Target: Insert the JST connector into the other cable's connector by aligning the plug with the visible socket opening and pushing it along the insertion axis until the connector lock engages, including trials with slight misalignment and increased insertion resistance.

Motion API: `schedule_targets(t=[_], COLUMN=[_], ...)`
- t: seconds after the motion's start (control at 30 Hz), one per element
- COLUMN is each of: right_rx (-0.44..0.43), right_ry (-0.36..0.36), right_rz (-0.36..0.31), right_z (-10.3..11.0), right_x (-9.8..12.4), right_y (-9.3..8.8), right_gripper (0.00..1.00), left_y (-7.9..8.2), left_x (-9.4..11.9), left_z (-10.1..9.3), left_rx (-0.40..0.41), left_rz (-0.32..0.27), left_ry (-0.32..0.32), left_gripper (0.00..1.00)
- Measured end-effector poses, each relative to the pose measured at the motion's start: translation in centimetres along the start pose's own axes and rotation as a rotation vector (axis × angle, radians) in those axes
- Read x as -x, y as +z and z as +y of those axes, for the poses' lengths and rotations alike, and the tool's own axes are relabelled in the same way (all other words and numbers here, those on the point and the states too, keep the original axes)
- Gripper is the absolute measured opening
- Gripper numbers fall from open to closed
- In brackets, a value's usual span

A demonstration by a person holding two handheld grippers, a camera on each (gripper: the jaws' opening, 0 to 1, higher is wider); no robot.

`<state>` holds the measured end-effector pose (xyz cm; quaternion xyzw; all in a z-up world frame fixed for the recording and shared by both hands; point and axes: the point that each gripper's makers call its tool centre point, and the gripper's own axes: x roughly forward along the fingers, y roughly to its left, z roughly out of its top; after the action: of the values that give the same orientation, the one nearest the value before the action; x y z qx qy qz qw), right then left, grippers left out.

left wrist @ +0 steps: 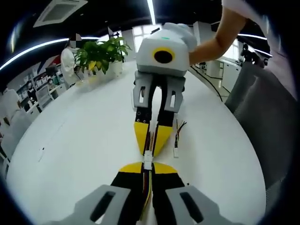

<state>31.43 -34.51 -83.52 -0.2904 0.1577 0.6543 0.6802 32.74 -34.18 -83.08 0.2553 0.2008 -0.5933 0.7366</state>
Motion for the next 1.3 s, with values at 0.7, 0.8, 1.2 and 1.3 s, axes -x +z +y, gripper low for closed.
schedule_targets(t=[0.7, 0.8, 1.2, 1.3], right_rx=[-0.050, -0.039, -0.108, -0.122], right_ry=[0.018, 0.014, 0.028, 0.025], right_rz=[-0.007, -0.009, -0.034, -0.041], right_z=[0.7, 0.8, 1.2, 1.2], right_x=[-1.1, -1.3, -1.4, -1.4], right_y=[-0.2, -0.2, 0.1, 0.2], right_gripper=[0.04, 0.04, 0.05, 0.05], left_y=[-1.2, -1.3, -1.5, -1.5], left_x=[-0.1, -0.1, 0.0, 0.2], left_z=[-0.8, -0.7, -1.0, -1.1], left_rx=[0.009, 0.010, 0.062, 0.073], left_rz=[0.020, 0.025, -0.007, -0.014], left_ry=[0.009, 0.009, 0.025, 0.040], left_gripper=[0.00, 0.00, 0.03, 0.05])
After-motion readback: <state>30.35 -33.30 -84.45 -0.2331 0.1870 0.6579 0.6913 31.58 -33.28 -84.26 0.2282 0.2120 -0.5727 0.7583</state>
